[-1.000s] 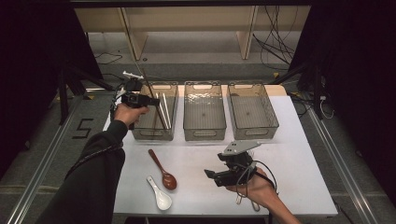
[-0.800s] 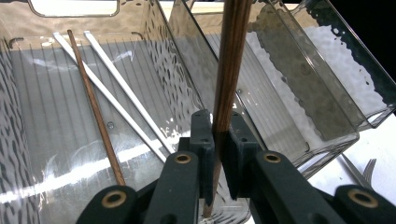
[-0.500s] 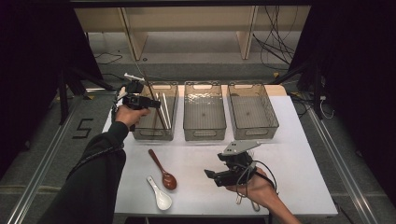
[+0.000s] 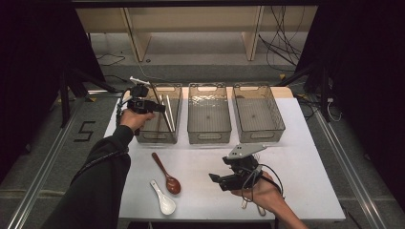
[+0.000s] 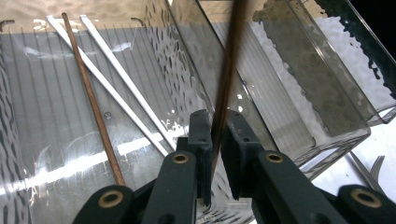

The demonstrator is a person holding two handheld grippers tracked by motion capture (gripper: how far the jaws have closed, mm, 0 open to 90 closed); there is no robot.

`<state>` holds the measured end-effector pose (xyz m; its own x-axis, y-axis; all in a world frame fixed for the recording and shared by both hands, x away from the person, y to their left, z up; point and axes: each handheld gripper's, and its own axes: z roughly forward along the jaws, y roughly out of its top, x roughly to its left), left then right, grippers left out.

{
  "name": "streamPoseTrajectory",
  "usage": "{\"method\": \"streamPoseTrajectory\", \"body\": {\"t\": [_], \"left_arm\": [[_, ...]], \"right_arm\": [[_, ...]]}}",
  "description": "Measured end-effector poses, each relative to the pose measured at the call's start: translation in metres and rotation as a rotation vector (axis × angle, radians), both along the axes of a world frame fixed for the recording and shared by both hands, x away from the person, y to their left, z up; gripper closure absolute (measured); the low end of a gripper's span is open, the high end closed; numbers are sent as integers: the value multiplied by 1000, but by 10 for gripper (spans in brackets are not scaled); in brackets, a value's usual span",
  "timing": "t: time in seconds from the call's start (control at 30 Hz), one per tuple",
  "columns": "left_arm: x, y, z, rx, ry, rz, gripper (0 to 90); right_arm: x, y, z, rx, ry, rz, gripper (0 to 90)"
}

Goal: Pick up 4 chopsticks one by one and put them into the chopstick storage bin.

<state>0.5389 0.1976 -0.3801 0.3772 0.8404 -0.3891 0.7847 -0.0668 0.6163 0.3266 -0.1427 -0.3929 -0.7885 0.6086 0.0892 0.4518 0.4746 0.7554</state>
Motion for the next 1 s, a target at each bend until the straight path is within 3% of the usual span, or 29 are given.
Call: {"method": "streamPoseTrajectory", "body": {"t": [0.23, 0.47, 0.8, 1.0], "left_arm": [[2, 2, -2, 19, 0, 30, 721], [3, -2, -6, 63, -4, 41, 512], [7, -8, -13, 91, 36, 17, 385], [5, -6, -12, 83, 32, 23, 338]], "right_arm": [[0, 0, 0, -2, 0, 2, 292], [0, 1, 0, -1, 0, 3, 292], [0, 1, 0, -3, 1, 5, 293], [0, 1, 0, -5, 1, 7, 293]]}}
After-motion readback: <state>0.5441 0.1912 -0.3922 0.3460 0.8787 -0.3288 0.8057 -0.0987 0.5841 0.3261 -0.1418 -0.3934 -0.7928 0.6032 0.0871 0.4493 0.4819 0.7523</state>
